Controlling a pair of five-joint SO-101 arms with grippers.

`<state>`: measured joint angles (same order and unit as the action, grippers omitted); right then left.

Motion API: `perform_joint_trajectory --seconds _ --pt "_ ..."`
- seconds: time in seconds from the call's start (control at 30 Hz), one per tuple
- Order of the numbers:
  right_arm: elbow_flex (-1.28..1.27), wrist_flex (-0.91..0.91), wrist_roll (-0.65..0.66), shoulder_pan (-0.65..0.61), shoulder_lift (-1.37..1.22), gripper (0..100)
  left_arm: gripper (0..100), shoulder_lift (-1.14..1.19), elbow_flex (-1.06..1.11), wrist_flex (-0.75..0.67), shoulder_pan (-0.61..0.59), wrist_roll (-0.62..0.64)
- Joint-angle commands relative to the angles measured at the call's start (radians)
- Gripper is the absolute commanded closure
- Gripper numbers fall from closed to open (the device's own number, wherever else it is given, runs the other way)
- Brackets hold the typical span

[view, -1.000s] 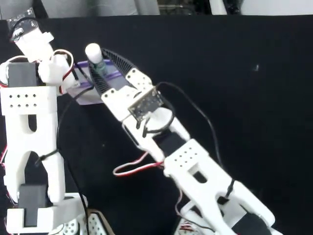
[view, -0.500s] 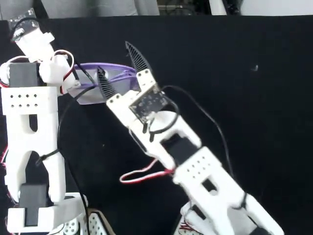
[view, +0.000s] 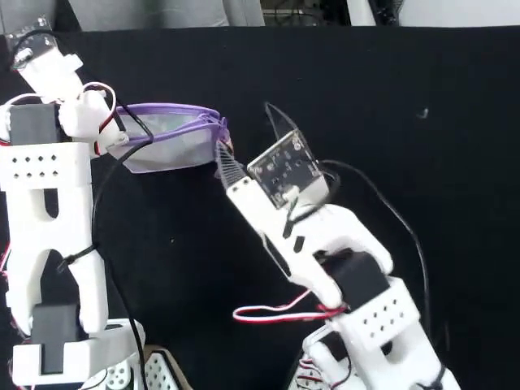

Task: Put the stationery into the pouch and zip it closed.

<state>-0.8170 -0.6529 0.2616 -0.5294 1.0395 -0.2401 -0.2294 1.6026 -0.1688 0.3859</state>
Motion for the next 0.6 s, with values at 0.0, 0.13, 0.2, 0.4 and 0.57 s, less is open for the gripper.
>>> perform_joint_trajectory --seconds 0.0,0.13,0.2,0.4,0.57 --pt "-0.202 0.138 0.005 0.034 0.021 74.0 97 -0.017 -0.013 -0.026 -0.016 0.006" --pt "-0.407 0.420 -0.002 0.035 0.015 74.0 97 -0.017 -0.010 -0.021 -0.016 0.006" --pt "-0.464 0.496 -0.003 0.035 0.013 74.1 97 -0.017 -0.007 -0.021 -0.016 0.006" --pt "-0.487 0.624 -0.038 0.034 -0.005 83.3 97 -0.017 -0.007 -0.021 -0.016 0.006" --pt "-0.395 0.655 -0.048 0.038 -0.183 85.5 97 -0.017 -0.005 -0.020 -0.016 0.006"
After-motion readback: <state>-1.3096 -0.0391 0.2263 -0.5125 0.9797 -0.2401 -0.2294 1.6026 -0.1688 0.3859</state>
